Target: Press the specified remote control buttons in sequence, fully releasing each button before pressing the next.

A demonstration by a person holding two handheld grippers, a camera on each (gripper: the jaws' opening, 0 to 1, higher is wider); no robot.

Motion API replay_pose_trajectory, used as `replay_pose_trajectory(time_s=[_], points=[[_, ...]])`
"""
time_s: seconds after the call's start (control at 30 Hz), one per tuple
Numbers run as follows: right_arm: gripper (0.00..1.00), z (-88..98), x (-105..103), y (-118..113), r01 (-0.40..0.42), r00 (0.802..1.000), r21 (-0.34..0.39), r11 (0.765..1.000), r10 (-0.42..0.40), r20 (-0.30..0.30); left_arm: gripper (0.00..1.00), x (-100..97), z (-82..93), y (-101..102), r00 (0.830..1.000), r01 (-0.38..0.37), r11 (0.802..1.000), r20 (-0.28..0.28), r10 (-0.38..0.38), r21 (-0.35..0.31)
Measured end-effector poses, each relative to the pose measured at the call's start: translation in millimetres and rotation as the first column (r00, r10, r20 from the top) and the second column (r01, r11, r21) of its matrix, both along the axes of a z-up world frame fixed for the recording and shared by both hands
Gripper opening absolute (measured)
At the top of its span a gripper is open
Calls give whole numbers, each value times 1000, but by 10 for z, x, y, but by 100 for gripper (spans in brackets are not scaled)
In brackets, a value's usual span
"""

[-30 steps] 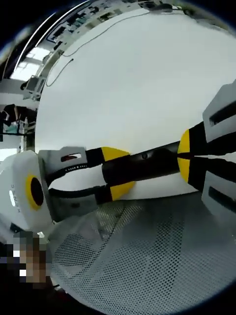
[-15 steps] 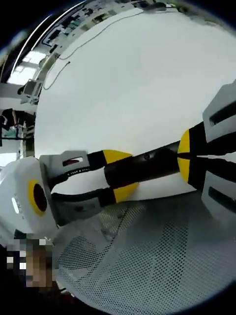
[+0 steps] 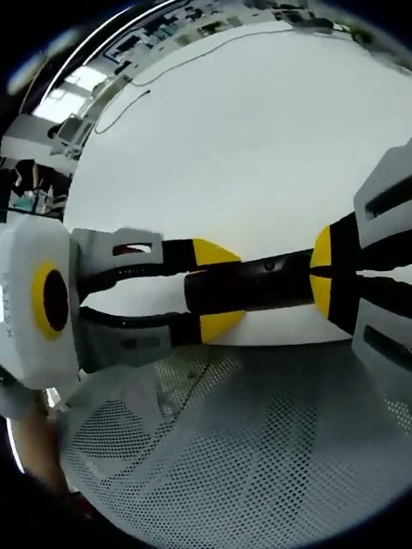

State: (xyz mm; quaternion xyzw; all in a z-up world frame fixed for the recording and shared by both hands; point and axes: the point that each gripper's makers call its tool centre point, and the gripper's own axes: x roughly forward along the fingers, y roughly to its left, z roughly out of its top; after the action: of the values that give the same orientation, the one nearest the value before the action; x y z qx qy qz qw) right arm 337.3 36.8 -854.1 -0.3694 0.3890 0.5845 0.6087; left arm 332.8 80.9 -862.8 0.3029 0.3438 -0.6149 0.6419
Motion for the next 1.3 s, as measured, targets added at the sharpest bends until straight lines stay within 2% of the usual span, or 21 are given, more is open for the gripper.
replay_pose_trajectory(time_s=[0.1,0.2,0.37,0.4,0.6,0.73,0.8,0.83,0.9,0.93,1.1,1.3], points=[[0,22,-1,-8,39,998,30,999,-38,-45,24,1,0,-2,1000,-2,1000,-1,2,-3],[4,39,1,4,36,998,35,999,-35,-45,24,2,1,-2,1000,-4,1000,-3,4,-4],[3,-9,-5,51,8,999,15,1000,-8,-42,24,3,2,-4,1000,-3,1000,-3,3,-3],[1,-6,42,32,-26,1000,-8,1000,26,-2,24,4,3,-4,1000,-4,1000,-4,4,-4],[1,-5,19,35,-60,998,-13,998,60,-13,24,8,8,-5,1000,-10,1000,-11,10,-13],[8,16,-43,36,-29,998,12,1000,29,-64,24,7,7,-6,1000,-10,1000,-10,10,-12],[5,-2,-2,25,-27,1000,17,1000,27,-10,24,7,7,-7,1000,-9,1000,-9,9,-11],[5,-3,-30,35,-54,999,16,998,54,-2,24,6,5,-6,1000,-7,1000,-8,7,-8],[5,-7,-27,42,-32,999,0,999,32,4,24,6,4,-5,1000,-7,1000,-8,7,-8],[5,-11,-17,40,-67,997,-13,998,67,26,24,6,3,-5,1000,-7,1000,-8,7,-8],[5,-25,-28,53,-68,996,-35,997,70,47,24,6,0,-2,1000,-4,1000,-5,4,-6],[5,-27,-11,45,-34,999,-43,998,36,41,24,8,0,5,1000,-9,1000,-8,9,-15]])
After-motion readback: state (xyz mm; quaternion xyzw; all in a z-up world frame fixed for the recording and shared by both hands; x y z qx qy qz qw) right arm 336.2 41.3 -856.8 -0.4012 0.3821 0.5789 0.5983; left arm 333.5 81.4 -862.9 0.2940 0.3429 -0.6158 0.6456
